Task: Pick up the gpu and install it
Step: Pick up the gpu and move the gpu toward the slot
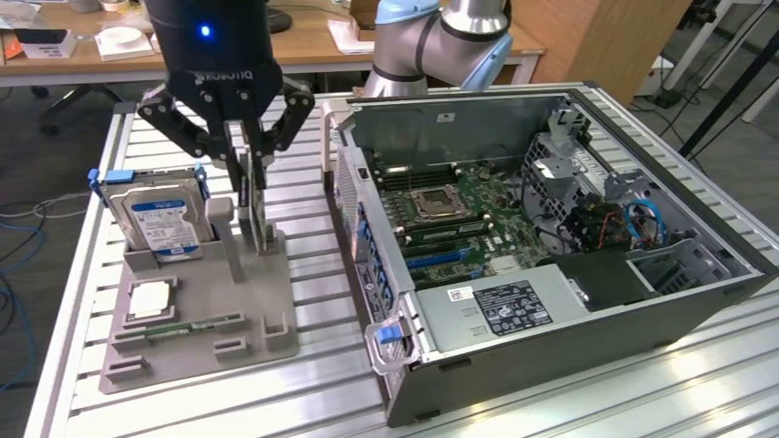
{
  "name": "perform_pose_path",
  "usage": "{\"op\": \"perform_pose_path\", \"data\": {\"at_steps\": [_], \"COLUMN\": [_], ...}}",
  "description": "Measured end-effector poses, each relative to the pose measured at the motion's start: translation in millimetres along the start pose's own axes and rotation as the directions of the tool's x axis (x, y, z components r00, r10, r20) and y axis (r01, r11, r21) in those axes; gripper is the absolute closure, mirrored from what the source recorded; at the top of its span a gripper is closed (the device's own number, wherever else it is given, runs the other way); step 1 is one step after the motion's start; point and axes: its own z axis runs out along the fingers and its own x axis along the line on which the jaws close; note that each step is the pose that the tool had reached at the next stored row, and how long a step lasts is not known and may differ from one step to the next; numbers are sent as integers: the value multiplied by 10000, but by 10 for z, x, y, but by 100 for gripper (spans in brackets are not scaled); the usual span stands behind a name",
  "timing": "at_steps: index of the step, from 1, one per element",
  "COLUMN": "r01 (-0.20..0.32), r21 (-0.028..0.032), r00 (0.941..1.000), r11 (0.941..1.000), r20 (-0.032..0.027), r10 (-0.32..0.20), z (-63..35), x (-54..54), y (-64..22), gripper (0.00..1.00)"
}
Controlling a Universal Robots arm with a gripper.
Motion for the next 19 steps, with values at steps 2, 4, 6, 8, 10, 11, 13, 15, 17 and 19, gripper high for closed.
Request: {"op": "perform_pose_path", "data": {"at_steps": [2, 4, 6, 8, 10, 11, 13, 15, 17, 19], "r01": [1, 1, 2, 2, 2, 2, 1, 2, 1, 1], "r21": [1, 0, 0, 0, 1, 1, 1, 1, 0, 0], "r00": [10000, 10000, 10000, 10000, 10000, 10000, 10000, 10000, 10000, 10000], "r11": [10000, 10000, 10000, 10000, 10000, 10000, 10000, 10000, 10000, 10000], "r20": [-1, 0, -1, 0, 0, 0, -1, -1, 0, 0], "r10": [-1, -1, -2, -2, -2, -2, -1, -2, -1, -1], "z": [-67, -160, -231, -295, -366, -397, -451, -516, -590, -662], "x": [-2, -5, -8, -10, -12, -13, -15, -17, -20, -22], "y": [-2, -4, -6, -7, -9, -10, -11, -13, -15, -17], "gripper": [74, 74, 74, 74, 74, 74, 74, 74, 74, 74]}}
